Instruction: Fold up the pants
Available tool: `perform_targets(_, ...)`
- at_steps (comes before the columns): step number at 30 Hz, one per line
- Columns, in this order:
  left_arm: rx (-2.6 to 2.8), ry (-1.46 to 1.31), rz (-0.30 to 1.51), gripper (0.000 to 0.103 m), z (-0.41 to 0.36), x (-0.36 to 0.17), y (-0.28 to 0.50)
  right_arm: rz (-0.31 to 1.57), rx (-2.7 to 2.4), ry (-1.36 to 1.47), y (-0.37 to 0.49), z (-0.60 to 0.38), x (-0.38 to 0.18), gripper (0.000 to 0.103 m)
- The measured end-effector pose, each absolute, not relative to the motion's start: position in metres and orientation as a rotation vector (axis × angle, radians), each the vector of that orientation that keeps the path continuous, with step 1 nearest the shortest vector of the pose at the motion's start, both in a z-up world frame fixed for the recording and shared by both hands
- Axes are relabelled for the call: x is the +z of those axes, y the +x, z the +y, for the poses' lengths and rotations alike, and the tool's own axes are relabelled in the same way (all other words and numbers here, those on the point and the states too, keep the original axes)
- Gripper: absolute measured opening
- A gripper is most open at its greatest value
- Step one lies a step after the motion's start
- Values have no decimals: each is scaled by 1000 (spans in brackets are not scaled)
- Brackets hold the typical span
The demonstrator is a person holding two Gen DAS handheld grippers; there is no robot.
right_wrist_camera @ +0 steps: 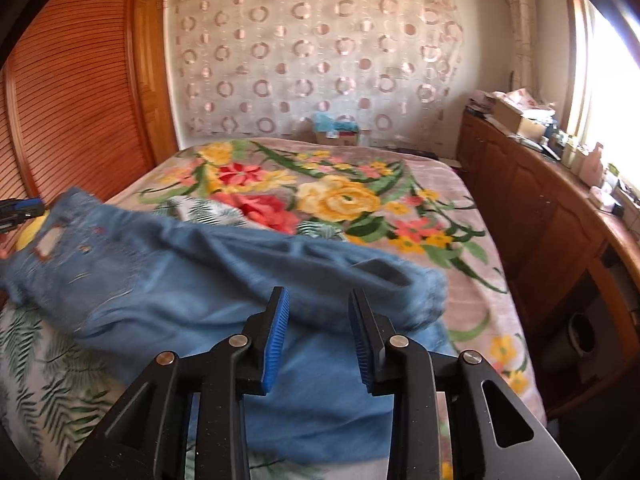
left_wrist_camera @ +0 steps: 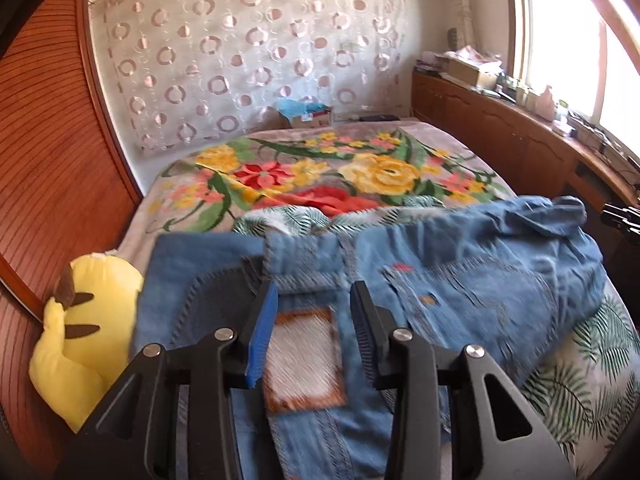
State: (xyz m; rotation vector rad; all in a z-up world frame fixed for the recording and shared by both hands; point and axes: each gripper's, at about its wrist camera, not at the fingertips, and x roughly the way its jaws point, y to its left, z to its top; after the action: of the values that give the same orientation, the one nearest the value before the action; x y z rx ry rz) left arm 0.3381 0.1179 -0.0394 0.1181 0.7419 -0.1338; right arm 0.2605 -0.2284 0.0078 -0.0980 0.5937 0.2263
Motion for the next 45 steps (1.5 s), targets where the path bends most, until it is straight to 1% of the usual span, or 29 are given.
perform_targets(3, -154, 114, 771, 41, 110, -49, 329, 590, 267, -92, 242, -224, 5, 34)
perform_targets(11, -237, 114, 885, 42, 83, -90, 317, 602, 328, -96, 223, -229, -2, 36)
perform_targets(14, -235, 119, 888, 42, 77, -100, 314, 616, 343, -95, 223, -232, -4, 36)
perform_targets(21, -222, 84, 855, 42, 80, -99, 305, 659, 365, -101, 218, -230, -5, 36)
perform_targets(23, -216, 92, 837, 40, 80, -98, 301, 676, 366, -99, 220, -228, -5, 36)
perform_targets(26, -214, 97, 825, 31, 81, -96, 297, 706, 380, -98, 222, -224, -8, 36)
perform_targets(27, -212, 101, 820, 28, 81, -96, 295, 713, 381, -102, 220, -218, -6, 36)
perform_targets(28, -218, 103, 815, 21, 81, -95, 293, 721, 383, -103, 219, -216, -8, 36)
perform_targets(29, -228, 102, 810, 18, 81, -93, 290, 733, 387, -99, 220, -216, -8, 36)
perform_targets(31, -236, 102, 804, 9, 82, -91, 286, 754, 386, -94, 221, -214, -11, 36)
perform_targets(34, -239, 99, 794, 9, 85, -86, 278, 782, 372, -97, 228, -215, -16, 36)
perform_targets(36, -252, 67, 813, 12, 91, -85, 279, 803, 365, -86, 232, -218, -22, 36)
perform_targets(37, -266, 52, 831, 23, 94, -84, 279, 811, 363, -82, 234, -218, -25, 36)
perform_targets(40, -275, 59, 825, 41, 98, -83, 275, 821, 357, -83, 236, -217, -30, 36)
perform_targets(45, -223, 76, 813, 43, 106, -81, 271, 821, 381, -80, 238, -211, -34, 36)
